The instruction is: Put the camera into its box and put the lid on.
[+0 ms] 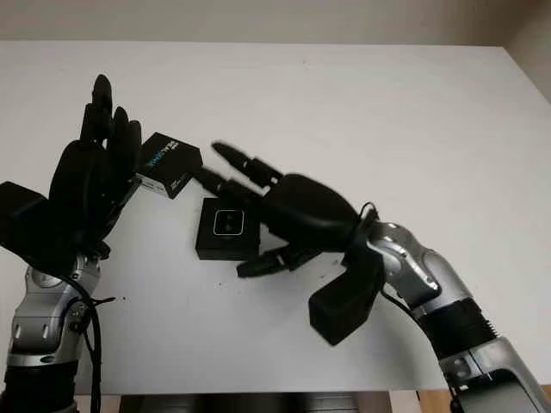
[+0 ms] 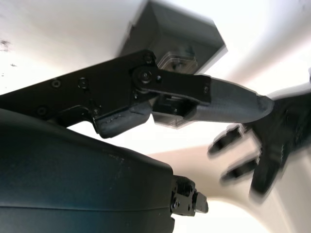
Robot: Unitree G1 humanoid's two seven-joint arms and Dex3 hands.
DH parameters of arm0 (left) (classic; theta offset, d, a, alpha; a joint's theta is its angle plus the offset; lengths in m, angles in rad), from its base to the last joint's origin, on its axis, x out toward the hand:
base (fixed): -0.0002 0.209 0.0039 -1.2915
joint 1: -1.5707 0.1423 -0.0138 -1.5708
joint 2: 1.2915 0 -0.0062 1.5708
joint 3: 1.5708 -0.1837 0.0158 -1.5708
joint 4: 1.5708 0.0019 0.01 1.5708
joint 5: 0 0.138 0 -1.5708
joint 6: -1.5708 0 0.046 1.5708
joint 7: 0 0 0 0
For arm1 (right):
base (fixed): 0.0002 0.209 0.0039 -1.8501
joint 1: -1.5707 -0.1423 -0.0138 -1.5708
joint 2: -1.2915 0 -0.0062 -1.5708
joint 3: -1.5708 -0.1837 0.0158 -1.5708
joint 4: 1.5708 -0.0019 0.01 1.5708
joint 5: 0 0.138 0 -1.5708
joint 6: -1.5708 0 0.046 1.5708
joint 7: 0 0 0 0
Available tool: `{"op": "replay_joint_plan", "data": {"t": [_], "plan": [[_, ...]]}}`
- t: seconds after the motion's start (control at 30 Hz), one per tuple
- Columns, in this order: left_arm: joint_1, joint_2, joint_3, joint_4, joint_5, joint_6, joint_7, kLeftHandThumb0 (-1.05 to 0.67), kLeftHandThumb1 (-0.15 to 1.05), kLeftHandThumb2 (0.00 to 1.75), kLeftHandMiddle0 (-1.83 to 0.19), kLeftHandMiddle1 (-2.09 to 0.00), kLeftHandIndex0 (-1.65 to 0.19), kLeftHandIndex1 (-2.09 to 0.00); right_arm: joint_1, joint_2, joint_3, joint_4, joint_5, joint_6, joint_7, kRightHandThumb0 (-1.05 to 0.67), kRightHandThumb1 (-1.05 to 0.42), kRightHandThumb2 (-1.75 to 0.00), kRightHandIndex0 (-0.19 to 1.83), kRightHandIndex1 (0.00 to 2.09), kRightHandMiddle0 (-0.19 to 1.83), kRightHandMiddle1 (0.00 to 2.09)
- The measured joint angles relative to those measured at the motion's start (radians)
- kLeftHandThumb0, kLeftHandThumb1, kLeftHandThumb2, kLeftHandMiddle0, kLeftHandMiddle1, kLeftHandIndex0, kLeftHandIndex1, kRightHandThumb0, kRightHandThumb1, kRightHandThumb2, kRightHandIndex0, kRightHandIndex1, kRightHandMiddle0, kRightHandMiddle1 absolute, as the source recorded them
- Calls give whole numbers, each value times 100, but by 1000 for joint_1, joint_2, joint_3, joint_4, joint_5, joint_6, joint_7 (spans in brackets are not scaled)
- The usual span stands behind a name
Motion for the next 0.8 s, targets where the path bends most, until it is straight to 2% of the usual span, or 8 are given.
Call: {"op": "replay_joint_plan", "data": {"t": [0.17, 0.37, 0.5, 0.6, 0.67, 0.7, 0.8], "plan": [[-12, 43, 11, 26, -2, 2, -36, -66, 105, 52, 18, -2, 17, -2, 2, 56, -98, -14, 217, 210, 75, -83, -105, -63, -13, 5, -12, 6], [-48, 117, 46, 96, -11, -3, -86, -65, 105, 45, 17, -5, 16, -3, -12, 106, -157, 30, 291, 313, 99, -81, -105, -65, -9, 7, -9, 7], [-74, 210, 56, 155, 0, -6, -154, -62, 105, 42, 18, -5, 17, -3, -20, 135, -192, 32, 352, 449, 119, -84, -105, -62, -11, 6, -10, 6], [-110, 330, 50, 236, 67, -19, -217, -64, 105, 37, -7, -12, -4, -13, -24, 154, -226, 46, 404, 496, 133, -80, -105, -63, -12, 5, -13, 5], [-155, 403, 38, 293, 102, -14, -251, -63, 105, 26, -23, -12, -16, -16, -26, 161, -249, 60, 426, 514, 141, -76, -105, -67, -13, 4, -14, 4], [-178, 429, 34, 317, 120, -12, -258, -61, 105, 17, -31, -11, -22, -17, -26, 167, -257, 64, 438, 515, 147, -73, -105, -70, -15, 3, -16, 3], [-240, 472, 15, 386, 161, -13, -263, -51, 100, 7, -45, -12, -29, -17, -28, 181, -267, 72, 459, 519, 160, -70, -105, -73, -16, 3, -16, 3]]}}
